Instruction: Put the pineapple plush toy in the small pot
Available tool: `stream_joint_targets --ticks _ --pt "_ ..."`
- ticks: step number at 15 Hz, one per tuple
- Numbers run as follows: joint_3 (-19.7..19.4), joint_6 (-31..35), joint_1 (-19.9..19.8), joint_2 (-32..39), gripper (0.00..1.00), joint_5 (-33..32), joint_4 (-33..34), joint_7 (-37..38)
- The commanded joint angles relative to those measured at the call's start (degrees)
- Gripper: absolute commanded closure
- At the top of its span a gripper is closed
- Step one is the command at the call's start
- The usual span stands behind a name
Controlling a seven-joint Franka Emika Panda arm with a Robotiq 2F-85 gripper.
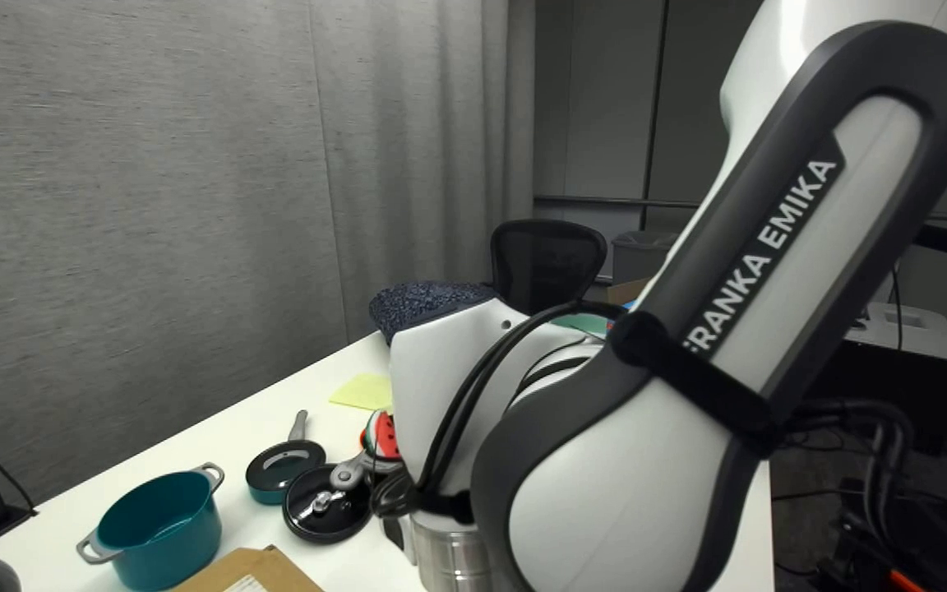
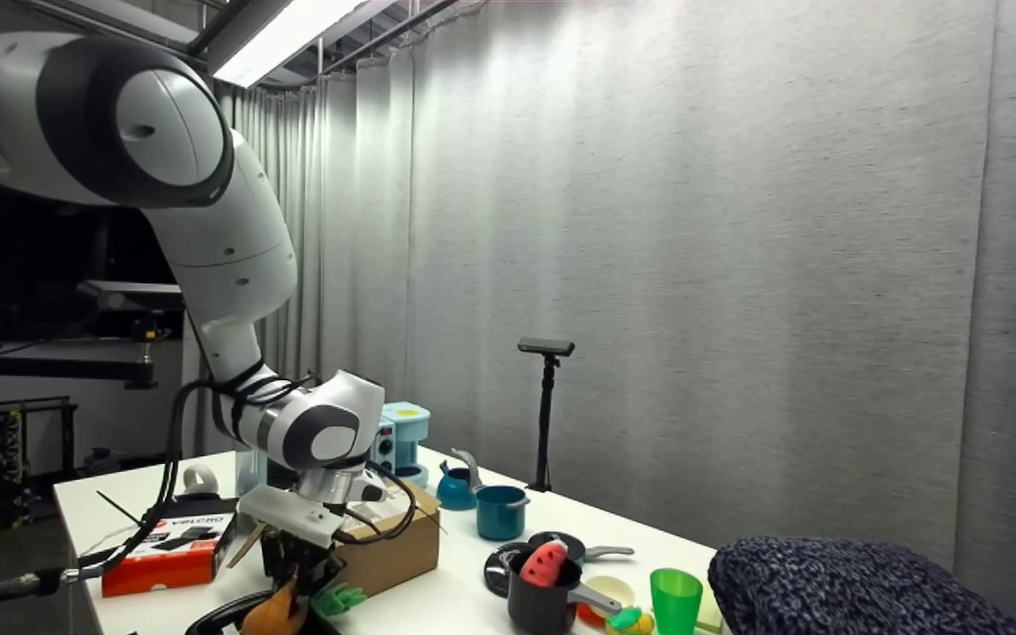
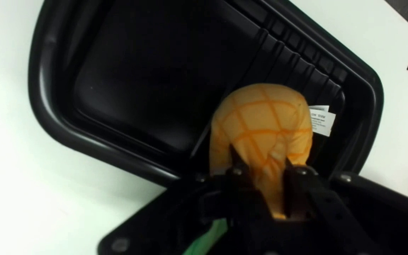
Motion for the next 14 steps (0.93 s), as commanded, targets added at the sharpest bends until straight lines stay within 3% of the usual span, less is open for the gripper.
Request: stream_joint_targets --ticks 1,7,14 --pt "-0.38 -6.40 -1.10 -2.12 0.96 -1.02 0.52 -1.58" --pt "-6.70 -12.92 -1.73 -12.24 0.96 -6.07 -1.88 3.38" --pt "-13.19 -9.87 -4.62 -19.96 0.96 -8.66 -3.34 13.22"
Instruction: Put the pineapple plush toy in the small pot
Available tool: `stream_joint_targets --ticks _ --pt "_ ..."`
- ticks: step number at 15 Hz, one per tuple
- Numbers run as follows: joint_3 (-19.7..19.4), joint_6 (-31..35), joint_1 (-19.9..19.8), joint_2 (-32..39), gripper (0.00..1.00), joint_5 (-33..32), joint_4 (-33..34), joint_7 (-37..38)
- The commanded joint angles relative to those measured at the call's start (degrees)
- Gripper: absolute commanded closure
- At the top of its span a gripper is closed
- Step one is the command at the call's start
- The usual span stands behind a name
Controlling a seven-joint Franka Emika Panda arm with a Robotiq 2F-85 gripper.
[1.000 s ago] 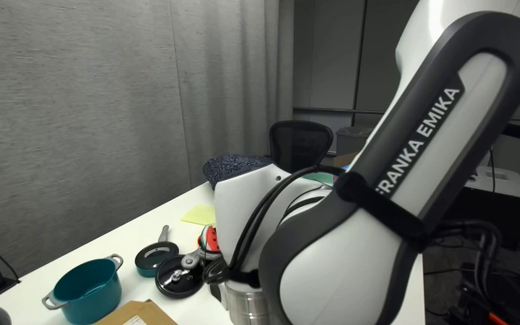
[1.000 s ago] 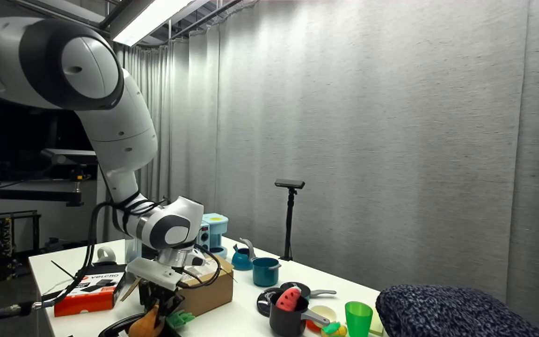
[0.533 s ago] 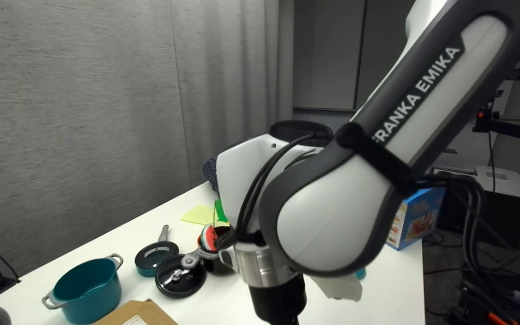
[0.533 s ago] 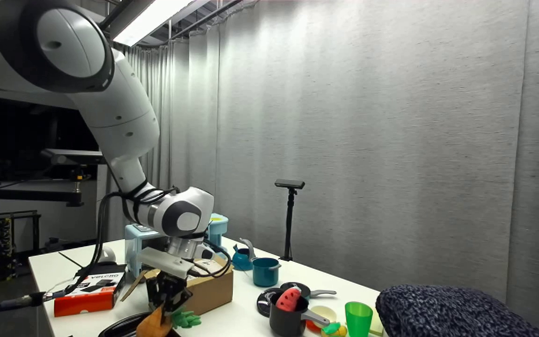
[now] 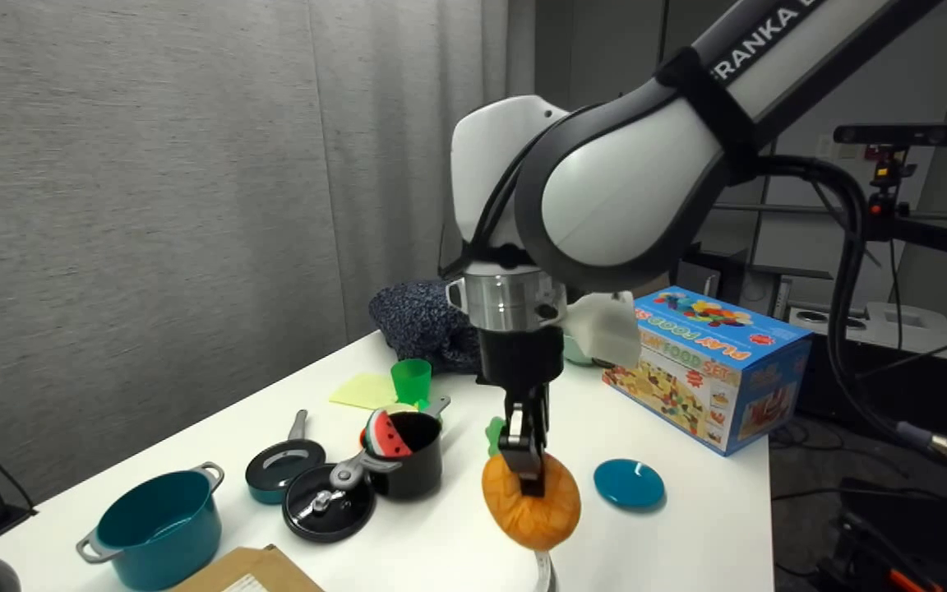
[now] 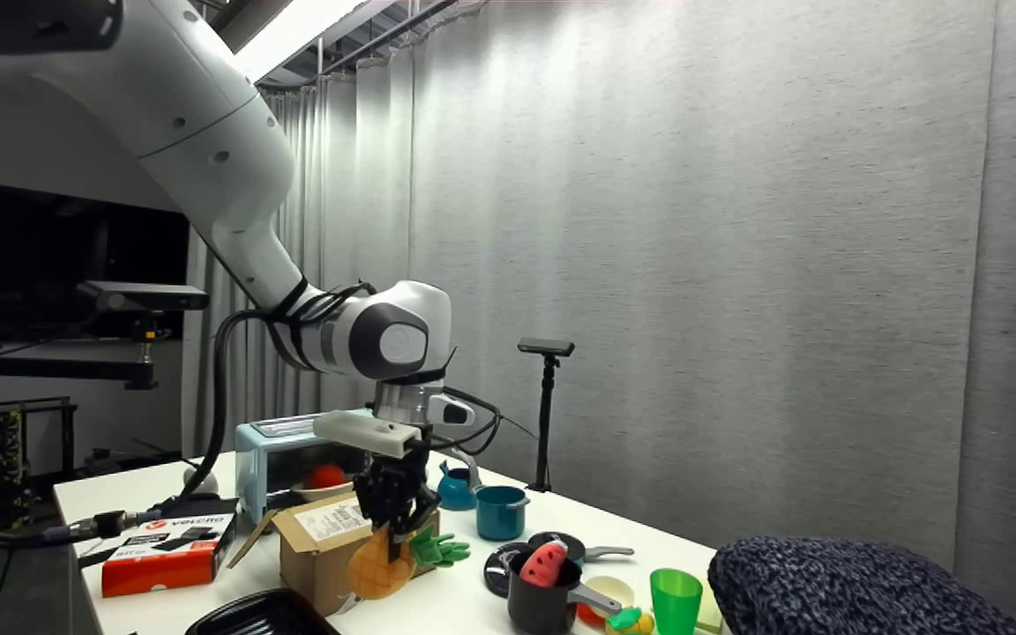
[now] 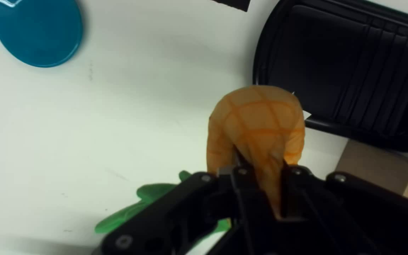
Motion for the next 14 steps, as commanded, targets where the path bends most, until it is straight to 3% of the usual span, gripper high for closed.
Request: stream_joint_targets --ticks 1,3,4,10,11,14 --pt "-2.19 2.07 -2.23 -3.84 0.96 -0.52 -2.05 5.86" --pt "-3.07 2.14 -3.51 -4.02 0.96 1.54 -1.53 6.63" --pt "-2.35 0.85 -2.80 -2.47 0.85 0.21 -0.28 5.23" --pt "-2.85 1.12 -3.77 -2.70 0.85 0.63 -0.29 6.15" --pt "-2.85 1.12 -3.77 -2.70 0.96 0.63 -0.29 6.18" --pt "-3.66 6.77 -3.81 0.44 0.96 -2.27 1.64 7.44"
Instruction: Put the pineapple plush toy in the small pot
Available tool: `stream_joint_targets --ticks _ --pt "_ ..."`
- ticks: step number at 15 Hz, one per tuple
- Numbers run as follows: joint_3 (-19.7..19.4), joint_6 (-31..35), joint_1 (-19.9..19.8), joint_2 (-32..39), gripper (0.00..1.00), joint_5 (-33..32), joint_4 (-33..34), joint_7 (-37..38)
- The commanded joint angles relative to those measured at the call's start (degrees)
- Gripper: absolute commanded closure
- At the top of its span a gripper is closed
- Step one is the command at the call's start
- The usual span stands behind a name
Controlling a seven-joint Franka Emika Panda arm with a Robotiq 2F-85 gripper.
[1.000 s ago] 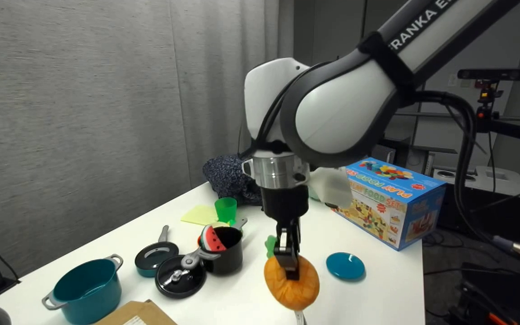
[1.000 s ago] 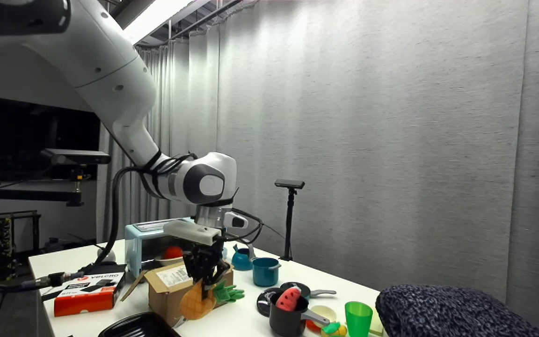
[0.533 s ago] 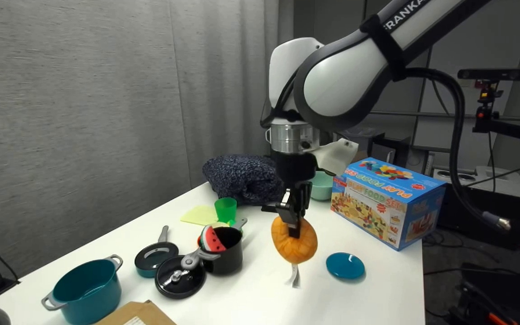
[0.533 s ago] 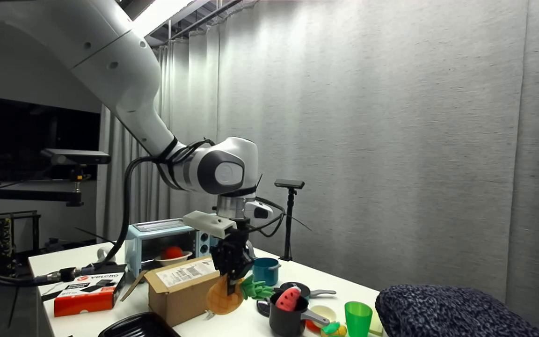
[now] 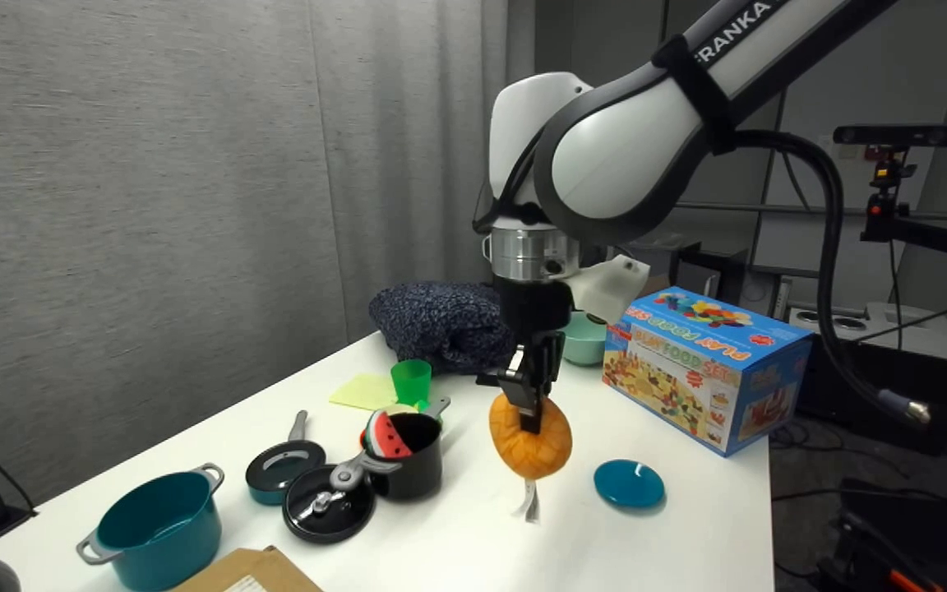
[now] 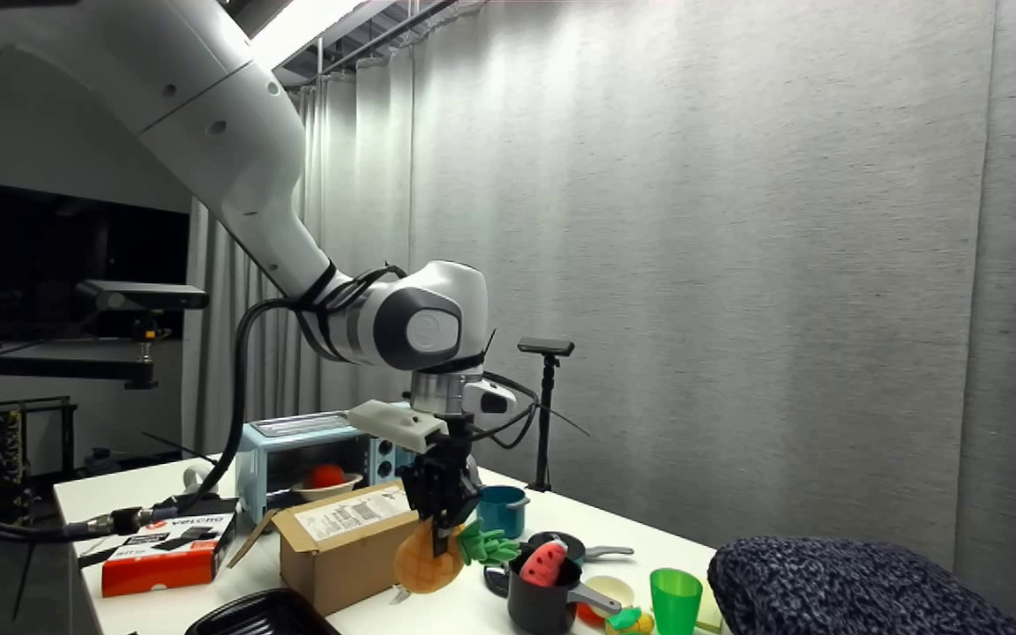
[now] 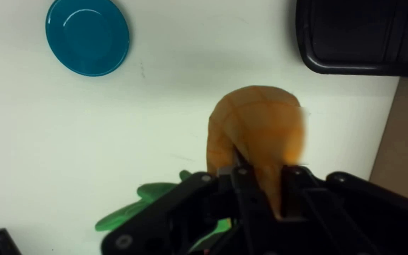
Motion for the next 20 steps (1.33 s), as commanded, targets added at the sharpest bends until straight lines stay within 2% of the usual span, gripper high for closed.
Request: stream_joint_targets --ticks 1,7,16,20 --pt "-0.67 5.02 -0.52 3.81 0.96 -2.86 3.10 1.26" --pt "-2.68 10.02 0.04 12.73 0.96 -6.70 11.93 3.33" --pt "-3.35 7.63 0.29 25.07 0.96 -5.90 31.12 3.61" --pt "-3.14 6.43 0.54 29.06 0.96 -5.53 36.68 3.69"
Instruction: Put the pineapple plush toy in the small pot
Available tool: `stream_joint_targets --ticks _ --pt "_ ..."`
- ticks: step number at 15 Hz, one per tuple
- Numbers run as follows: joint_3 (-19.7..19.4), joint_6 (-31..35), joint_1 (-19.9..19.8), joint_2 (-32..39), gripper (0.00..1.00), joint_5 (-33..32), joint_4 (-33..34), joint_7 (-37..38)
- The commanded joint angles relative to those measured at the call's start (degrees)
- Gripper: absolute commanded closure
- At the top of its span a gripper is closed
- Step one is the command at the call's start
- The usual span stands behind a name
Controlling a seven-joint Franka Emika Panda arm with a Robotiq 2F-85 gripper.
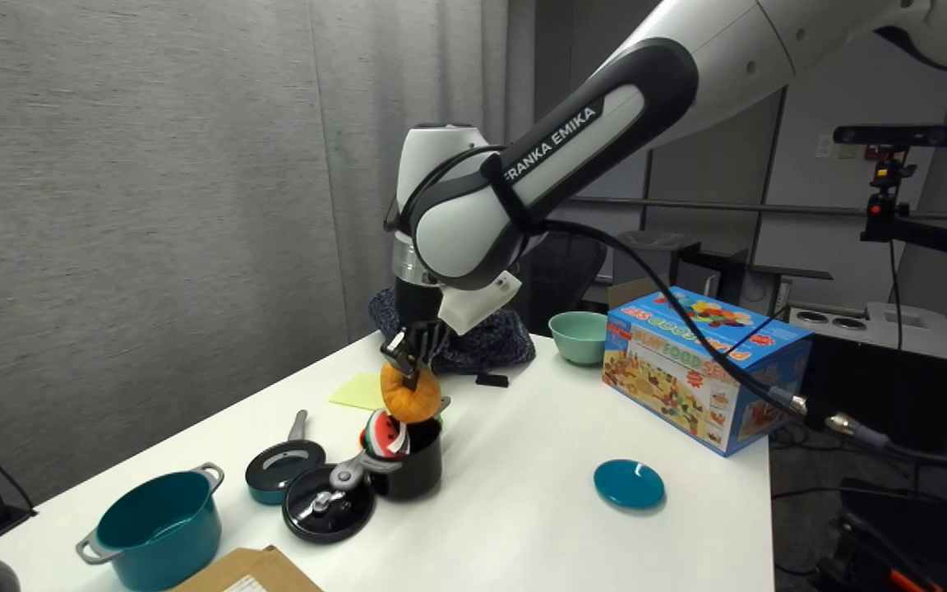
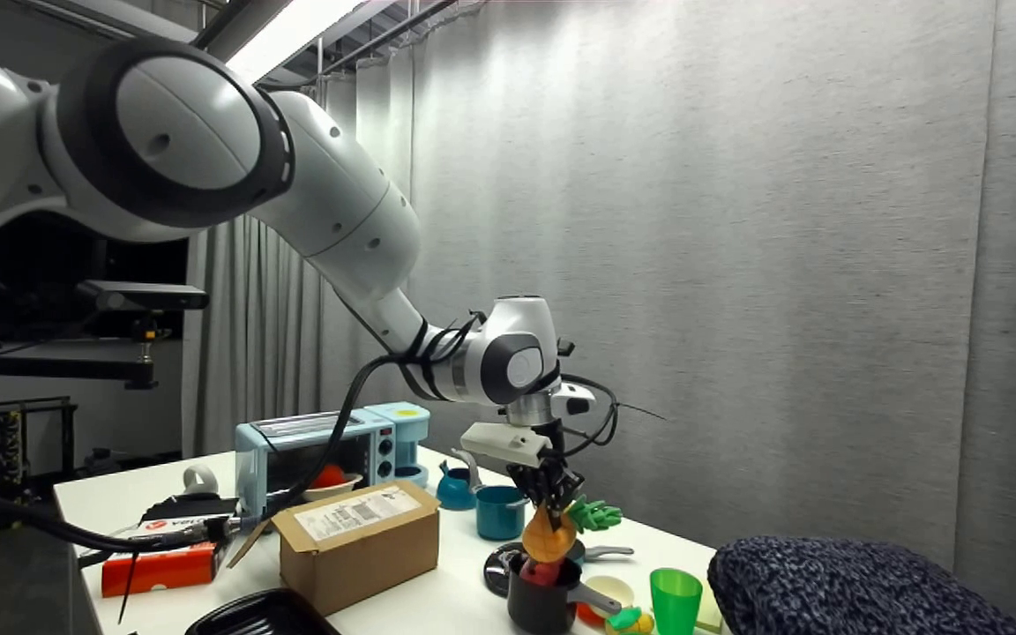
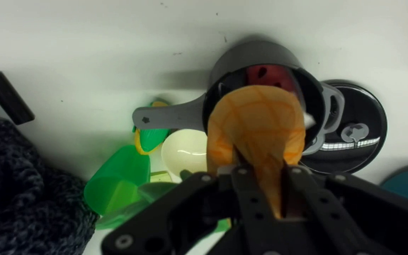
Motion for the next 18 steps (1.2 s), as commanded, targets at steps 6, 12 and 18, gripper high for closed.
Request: stream_joint_targets --ticks 6,12,18 --pt "0.19 -6.18 1.50 7.36 0.96 -0.41 8.91 0.64" --pt "0.27 -8.60 2.23 8.81 0.96 -0.37 9.62 0.41" --pt "-0.15 -10.45 1.57 7.55 0.27 -0.07 9.48 0.64"
